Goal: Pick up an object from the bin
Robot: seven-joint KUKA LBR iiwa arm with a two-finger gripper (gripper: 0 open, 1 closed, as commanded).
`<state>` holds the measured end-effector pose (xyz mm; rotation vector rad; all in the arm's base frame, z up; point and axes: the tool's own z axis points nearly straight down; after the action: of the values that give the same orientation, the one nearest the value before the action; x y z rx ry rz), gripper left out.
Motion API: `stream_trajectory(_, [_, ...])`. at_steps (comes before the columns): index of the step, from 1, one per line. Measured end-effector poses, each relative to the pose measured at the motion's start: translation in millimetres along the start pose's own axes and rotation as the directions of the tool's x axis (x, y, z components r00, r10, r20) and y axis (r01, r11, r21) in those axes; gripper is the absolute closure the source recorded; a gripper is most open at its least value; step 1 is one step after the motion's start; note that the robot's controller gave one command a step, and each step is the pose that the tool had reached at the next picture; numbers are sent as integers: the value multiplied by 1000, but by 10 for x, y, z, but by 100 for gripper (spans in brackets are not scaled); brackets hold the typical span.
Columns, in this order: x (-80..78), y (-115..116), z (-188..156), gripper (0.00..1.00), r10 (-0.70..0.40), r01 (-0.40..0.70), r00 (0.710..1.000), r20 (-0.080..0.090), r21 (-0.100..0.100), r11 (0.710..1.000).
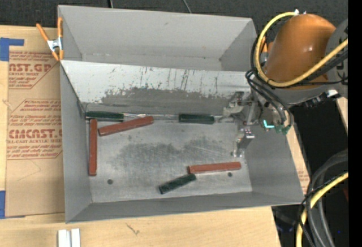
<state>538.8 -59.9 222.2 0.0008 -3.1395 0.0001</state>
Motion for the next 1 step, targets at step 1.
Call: stream_trajectory(1, [35, -146, -112, 0, -173, 173, 985, 3, -1, 985])
